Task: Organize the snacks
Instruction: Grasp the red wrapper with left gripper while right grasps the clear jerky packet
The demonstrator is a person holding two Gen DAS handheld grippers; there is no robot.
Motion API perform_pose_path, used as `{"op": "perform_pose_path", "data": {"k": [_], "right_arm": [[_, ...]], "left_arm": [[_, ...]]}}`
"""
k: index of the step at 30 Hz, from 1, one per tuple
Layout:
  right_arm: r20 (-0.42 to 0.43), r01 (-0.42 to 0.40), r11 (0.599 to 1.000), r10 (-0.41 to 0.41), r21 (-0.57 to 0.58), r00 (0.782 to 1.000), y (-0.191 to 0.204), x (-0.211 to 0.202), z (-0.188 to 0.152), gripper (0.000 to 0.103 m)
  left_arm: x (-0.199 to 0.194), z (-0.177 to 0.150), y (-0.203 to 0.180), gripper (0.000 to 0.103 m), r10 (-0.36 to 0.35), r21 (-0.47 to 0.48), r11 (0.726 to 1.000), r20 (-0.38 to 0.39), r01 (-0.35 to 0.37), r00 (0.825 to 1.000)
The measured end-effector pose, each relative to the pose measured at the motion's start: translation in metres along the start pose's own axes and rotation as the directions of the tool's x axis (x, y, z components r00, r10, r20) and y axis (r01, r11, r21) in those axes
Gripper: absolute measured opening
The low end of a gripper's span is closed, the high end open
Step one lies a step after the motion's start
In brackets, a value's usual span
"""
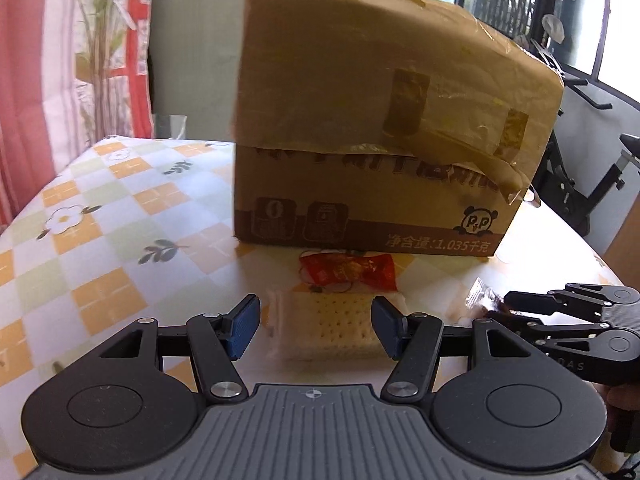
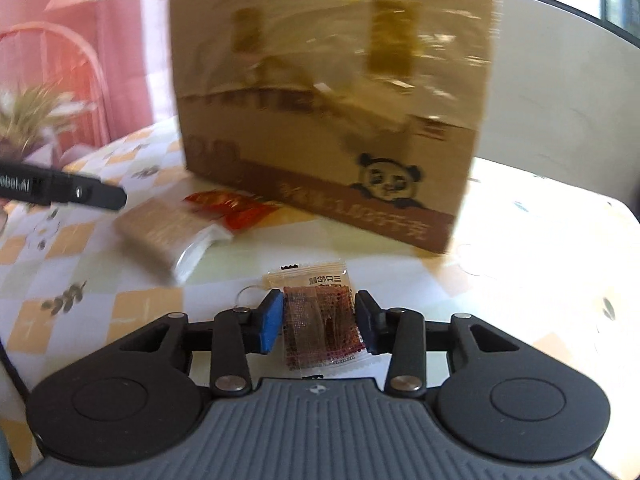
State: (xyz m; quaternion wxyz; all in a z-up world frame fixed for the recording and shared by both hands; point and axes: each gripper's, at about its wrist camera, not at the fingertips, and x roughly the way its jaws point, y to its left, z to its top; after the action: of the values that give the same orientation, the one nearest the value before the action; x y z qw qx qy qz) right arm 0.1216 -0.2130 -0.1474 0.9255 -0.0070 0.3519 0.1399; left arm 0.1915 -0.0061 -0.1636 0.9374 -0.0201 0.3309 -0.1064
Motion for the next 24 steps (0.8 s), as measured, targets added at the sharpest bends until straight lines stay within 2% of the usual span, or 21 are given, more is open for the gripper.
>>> {"op": "perform_pose_path", "data": {"k": [4,8,12,15,18,21,24], "right_arm": [[-0.007,-0.001,1.000,0.001,0.019,1.000,-0.003,0.002,0.001,0.041],[-0.012,-0.014,1.000,0.014,-0.012,1.000,0.003,0.004,0.000,0.041],[-0.013,-0.025,0.999,0.025,-0.021,1.000,0.005,0.006,0.000,0.042],[-0.011,-0.032,0.999,0.032,-0.013,0.999,0.004,0.006,-0.001,0.042],[-0.013,-0.058,0.998,0.058,0.003,0.998,0.001,0.006,-0.001,0.042],[-0.013,-0.067,0.998,0.067,0.016,0.998,-0.001,0.005,-0.001,0.042],[-0.012,-0.066,0.998,0.067,0.016,0.998,0.000,0.005,-0.001,0.042]], "left_arm": [[0.021,0.015,-0.005,0.064,-0.006,-0.002,1.000,-0.008,0.006,1.000],[0.042,0.030,-0.008,0.063,0.009,-0.059,0.998,-0.008,-0.010,1.000],[0.063,0.038,-0.011,0.063,0.004,-0.101,0.995,-0.046,-0.009,0.999],[0.075,0.040,-0.016,0.064,0.016,-0.100,0.995,-0.080,-0.024,0.997],[0.084,0.038,-0.019,0.064,-0.002,-0.115,0.993,-0.109,-0.011,0.994],[0.090,0.034,-0.025,0.064,0.019,-0.093,0.995,-0.134,-0.031,0.991],[0.091,0.030,-0.028,0.064,0.037,-0.086,0.995,-0.122,-0.048,0.992]]}}
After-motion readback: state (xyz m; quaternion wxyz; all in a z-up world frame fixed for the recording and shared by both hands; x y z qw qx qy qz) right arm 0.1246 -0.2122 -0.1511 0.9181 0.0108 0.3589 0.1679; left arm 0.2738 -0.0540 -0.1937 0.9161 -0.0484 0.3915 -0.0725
